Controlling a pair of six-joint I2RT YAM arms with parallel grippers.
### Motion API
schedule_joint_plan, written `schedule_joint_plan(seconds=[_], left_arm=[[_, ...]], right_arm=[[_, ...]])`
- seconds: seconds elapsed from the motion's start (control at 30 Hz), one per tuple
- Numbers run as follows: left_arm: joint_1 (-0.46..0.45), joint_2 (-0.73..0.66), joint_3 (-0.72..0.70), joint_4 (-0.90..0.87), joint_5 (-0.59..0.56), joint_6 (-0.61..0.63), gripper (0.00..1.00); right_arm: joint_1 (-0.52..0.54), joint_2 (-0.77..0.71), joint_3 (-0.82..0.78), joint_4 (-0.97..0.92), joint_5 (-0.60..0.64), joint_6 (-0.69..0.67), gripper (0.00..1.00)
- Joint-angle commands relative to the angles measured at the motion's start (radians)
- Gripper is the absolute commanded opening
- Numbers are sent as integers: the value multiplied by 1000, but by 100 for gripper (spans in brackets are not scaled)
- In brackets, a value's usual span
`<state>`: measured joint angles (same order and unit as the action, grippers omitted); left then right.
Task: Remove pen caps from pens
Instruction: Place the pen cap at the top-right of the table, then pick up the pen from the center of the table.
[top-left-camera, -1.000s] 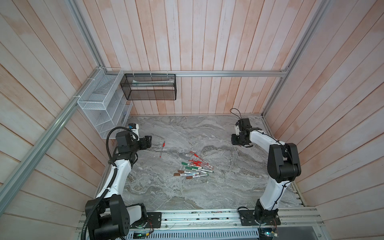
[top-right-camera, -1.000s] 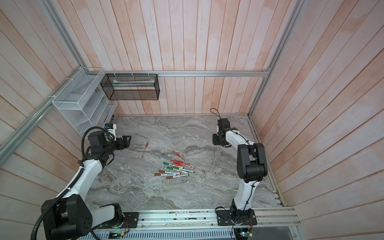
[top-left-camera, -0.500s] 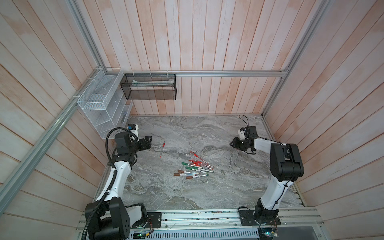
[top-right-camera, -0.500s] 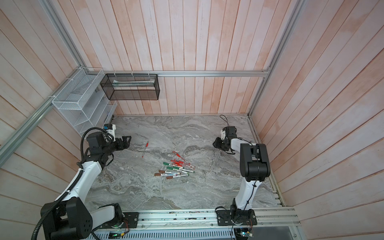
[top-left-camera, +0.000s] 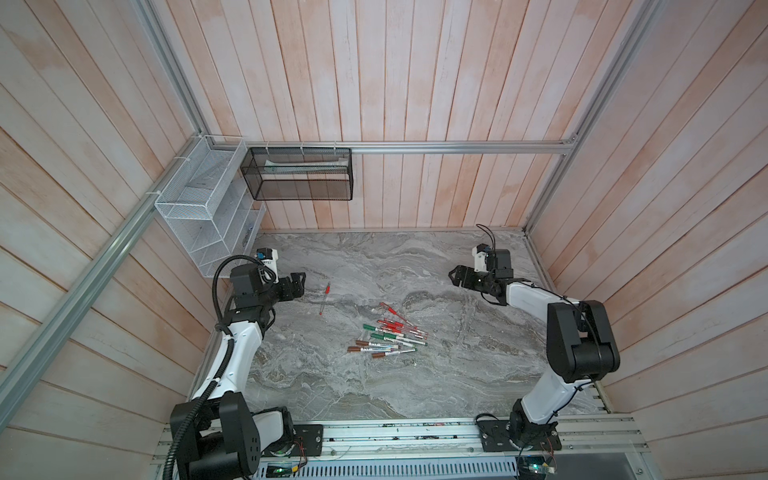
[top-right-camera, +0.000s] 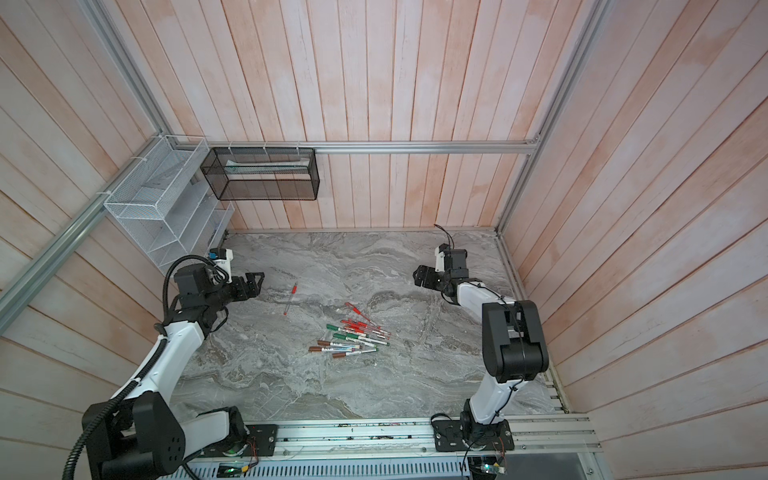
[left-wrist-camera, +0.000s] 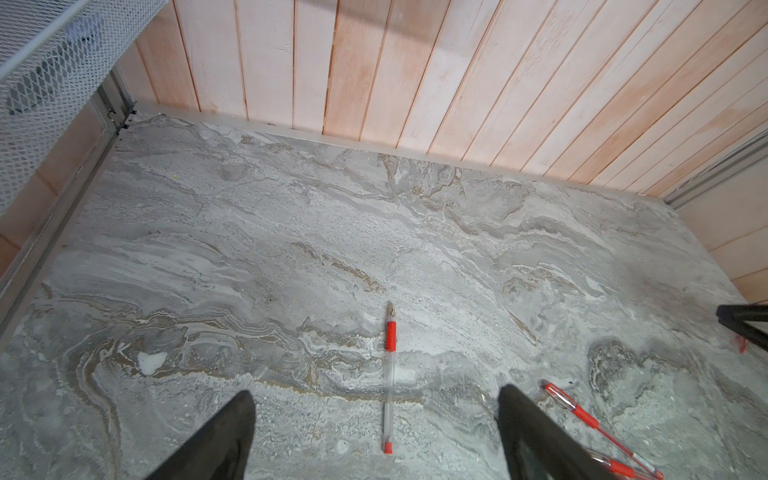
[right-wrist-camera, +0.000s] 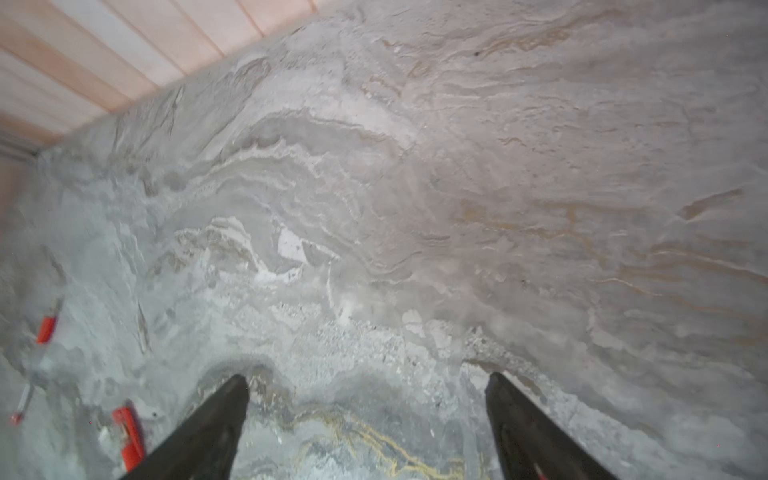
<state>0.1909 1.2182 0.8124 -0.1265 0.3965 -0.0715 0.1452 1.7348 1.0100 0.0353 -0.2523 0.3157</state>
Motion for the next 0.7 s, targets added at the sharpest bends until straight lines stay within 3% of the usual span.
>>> schedule_joint_plan(seconds=[0.0,0.07,0.13,0.17,0.3,0.4,0.5,0.6,0.67], left_arm=[[5,5,-25,35,15,12,95],[5,8,-11,17,18,3,94],[5,0,-9,8,27,2,94],[6,-1,-13,11,30,1,95],[6,10,-17,27,21,1,95],[7,3,-11,16,30,1,94],[6,4,-26,33,25,4,95],[5,4,-14,20,27,1,95],[5,1,-13,19,30,1,95]], right_arm=[[-48,116,143,-147,-35,-26,92],[-1,45,120,-118,-65,-19,95],[78,-77,-14,57,91,-8,98],[79,-85,-42,105,111,-22,98],[-2,77,122,-108,-40,-23,98],[35,56,36,8,28,-10,98],[31,46,46,-19,-27,-9,98],[74,14,24,13,-15,-10,98],[108,40,75,-61,-5,-51,95]])
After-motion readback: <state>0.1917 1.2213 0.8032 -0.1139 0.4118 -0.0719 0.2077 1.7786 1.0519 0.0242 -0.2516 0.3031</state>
